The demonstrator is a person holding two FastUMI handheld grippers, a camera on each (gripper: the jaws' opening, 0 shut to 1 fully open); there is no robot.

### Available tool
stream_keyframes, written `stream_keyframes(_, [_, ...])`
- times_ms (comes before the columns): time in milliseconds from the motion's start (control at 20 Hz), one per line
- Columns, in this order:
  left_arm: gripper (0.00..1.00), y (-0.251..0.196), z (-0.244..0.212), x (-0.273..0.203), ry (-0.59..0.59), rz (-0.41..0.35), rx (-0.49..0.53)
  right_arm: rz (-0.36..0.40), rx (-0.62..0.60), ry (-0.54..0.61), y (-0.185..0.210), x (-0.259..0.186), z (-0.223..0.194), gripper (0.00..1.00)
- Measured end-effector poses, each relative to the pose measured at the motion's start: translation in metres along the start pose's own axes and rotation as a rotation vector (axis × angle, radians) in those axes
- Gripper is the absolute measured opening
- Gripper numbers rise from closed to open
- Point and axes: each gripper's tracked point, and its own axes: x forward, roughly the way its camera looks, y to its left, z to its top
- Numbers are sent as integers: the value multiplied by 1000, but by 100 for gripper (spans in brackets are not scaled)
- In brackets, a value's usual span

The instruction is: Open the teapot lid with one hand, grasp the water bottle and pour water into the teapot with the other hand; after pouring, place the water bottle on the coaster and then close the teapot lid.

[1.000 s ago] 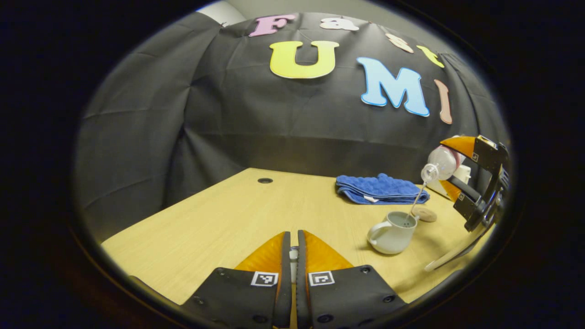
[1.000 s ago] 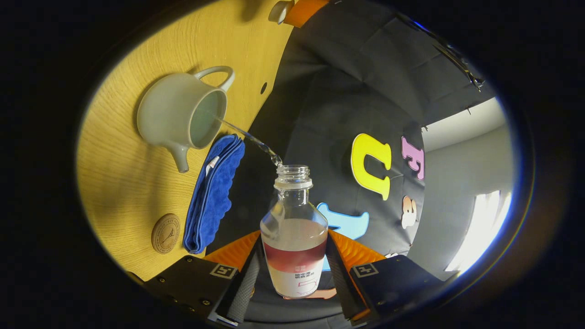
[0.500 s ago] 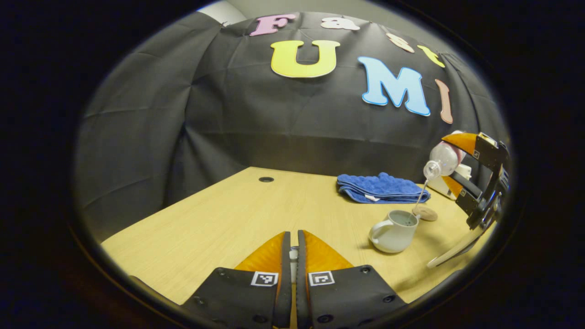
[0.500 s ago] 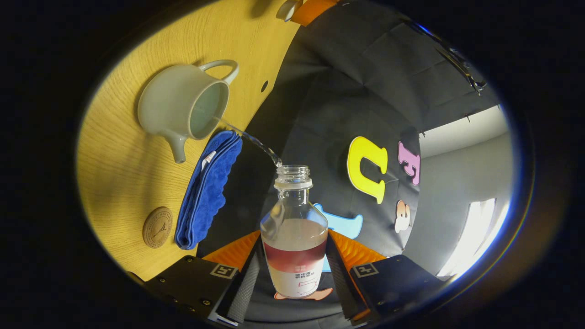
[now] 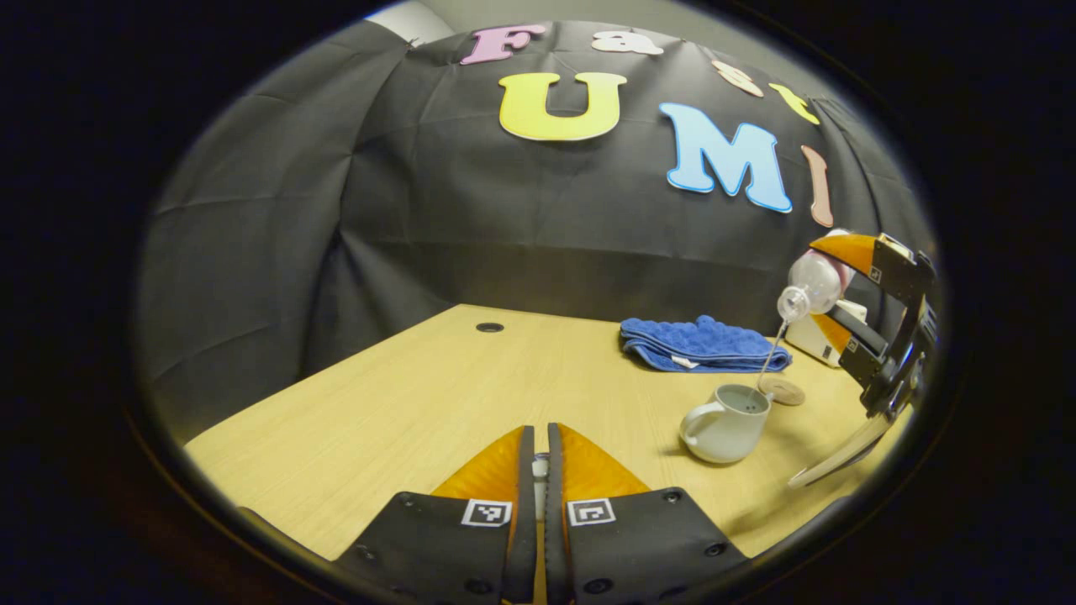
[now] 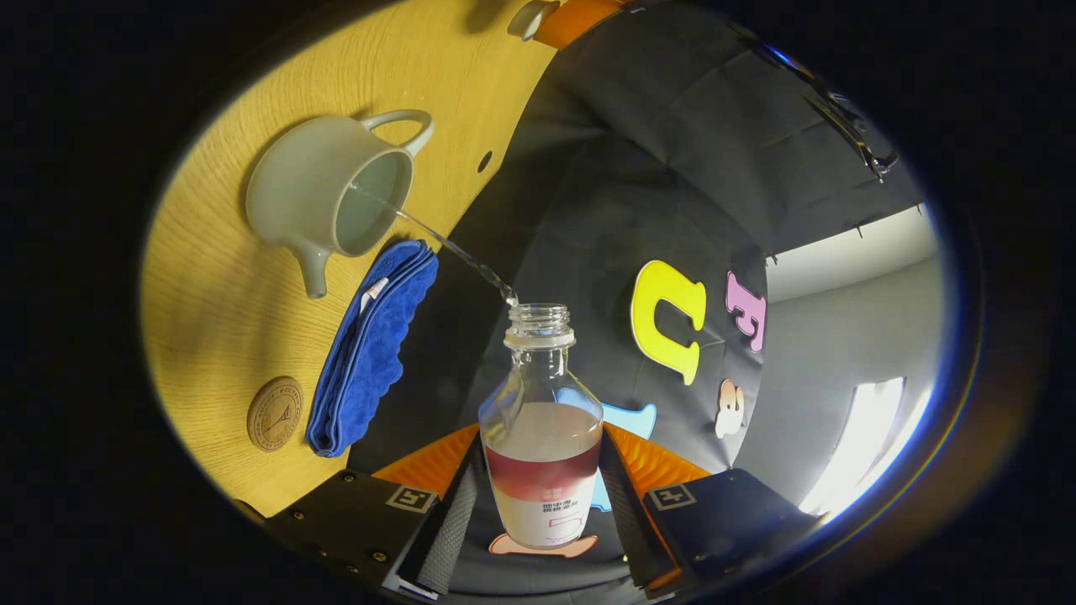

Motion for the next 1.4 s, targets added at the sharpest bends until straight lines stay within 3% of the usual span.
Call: stream_keyframes(1400, [10,1,-1,-1,8,-4,5,-53,-138,-71,-5,4,8,76])
